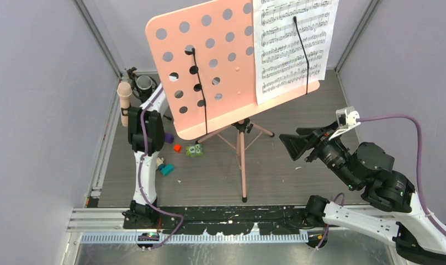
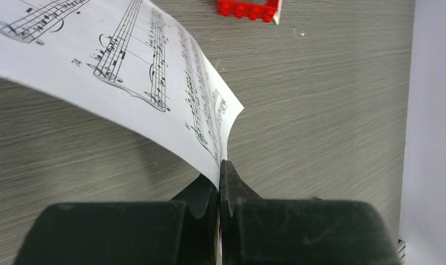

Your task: Pack up the instrument practice props

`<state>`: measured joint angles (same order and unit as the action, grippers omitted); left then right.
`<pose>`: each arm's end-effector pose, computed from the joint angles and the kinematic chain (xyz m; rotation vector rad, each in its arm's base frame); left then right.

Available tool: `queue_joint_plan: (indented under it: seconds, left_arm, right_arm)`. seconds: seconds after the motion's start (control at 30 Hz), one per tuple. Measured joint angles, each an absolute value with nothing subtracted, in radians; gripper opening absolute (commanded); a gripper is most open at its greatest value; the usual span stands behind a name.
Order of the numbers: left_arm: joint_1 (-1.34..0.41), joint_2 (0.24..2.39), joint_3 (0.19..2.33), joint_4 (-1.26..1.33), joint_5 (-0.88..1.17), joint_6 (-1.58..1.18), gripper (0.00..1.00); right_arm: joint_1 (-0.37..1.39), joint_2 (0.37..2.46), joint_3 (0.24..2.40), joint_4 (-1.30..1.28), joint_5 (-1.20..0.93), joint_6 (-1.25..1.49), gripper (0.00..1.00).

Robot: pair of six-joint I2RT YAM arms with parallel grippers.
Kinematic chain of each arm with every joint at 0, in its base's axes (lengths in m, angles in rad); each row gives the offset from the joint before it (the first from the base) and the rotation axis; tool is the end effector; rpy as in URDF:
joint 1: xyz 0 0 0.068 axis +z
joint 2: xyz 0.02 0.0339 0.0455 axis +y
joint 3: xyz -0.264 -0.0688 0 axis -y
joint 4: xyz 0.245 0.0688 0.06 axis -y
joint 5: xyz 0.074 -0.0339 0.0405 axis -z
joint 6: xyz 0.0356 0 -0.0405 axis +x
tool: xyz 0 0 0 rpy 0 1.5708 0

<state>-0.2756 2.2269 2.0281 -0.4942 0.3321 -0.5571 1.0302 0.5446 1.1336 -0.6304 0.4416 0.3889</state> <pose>0.4933 -0.1516 0.2643 -0.1462 2.3460 -0.8040 0.0494 0.0528 0.4319 -0.1797 1.6494 0.7376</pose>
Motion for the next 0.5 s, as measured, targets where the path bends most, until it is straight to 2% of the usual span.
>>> queue_joint_plan:
  seconds: [0.27,0.43,0.5]
  left_arm:
    - [-0.348,2.242,2.056,-0.514,0.319,-0.569,0.0]
    - [-0.353,2.238,1.957,-0.505,0.293,-0.596,0.0]
    - [-0.352,2.238,1.9,-0.506,0.273,-0.603,0.04]
  right_arm:
    - [1.03,0.538,1.128,-0.632,0.451,0.395,0.76]
    - [1.03,0.533,1.127,-0.632,0.46,0.395,0.76]
    - [1.03,0.533,1.126,-0.632,0.462,0.395,0.76]
